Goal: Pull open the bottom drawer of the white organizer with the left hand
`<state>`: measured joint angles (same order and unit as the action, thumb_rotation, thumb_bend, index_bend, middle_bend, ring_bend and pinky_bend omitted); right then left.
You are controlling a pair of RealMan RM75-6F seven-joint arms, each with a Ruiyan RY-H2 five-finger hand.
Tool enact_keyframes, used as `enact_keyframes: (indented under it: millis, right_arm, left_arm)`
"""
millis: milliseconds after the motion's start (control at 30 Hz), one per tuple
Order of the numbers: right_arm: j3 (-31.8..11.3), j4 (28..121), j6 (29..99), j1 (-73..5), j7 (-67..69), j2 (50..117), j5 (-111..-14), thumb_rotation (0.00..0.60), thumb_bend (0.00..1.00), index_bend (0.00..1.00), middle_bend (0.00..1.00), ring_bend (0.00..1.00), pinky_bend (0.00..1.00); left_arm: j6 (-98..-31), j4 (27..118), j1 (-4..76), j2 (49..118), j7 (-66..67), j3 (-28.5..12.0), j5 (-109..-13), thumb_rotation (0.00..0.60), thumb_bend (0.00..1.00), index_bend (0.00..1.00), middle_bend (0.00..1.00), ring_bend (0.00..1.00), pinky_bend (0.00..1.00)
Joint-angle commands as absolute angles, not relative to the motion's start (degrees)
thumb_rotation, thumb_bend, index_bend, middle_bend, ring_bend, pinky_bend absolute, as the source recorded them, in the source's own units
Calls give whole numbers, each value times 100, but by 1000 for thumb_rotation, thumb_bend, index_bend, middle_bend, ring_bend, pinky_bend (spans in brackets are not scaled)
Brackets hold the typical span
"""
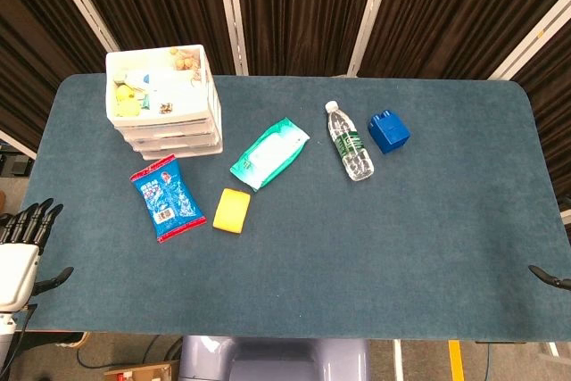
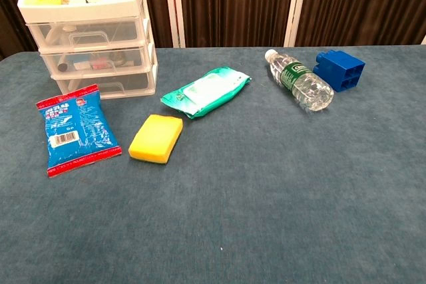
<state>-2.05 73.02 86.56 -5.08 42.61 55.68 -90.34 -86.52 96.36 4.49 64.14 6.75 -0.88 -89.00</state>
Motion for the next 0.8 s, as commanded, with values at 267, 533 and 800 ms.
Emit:
enact_keyframes:
  millis: [267, 533, 800]
  right_arm:
    - [-189, 7294, 8632, -507, 4366, 5543, -9034, 600, 138, 0, 0, 0, 0]
    - [-186, 7297, 8623, -517, 4488, 5520, -9049, 600, 138, 0, 0, 0, 0]
    - [-180, 7309, 8528, -554, 4593, 5496, -9031, 600, 138, 0, 0, 0, 0]
  left_arm:
    - [-8353, 10072, 642, 6492, 288, -355, -8454, 600, 592, 115, 667, 595, 660]
    - [-7413, 10848, 1243, 6820, -51, -1057, -6979, 600, 742, 126, 933, 844, 828]
    - [-6637, 11241, 1942, 7387, -409, -2035, -4695, 600, 763, 109, 961, 894, 872]
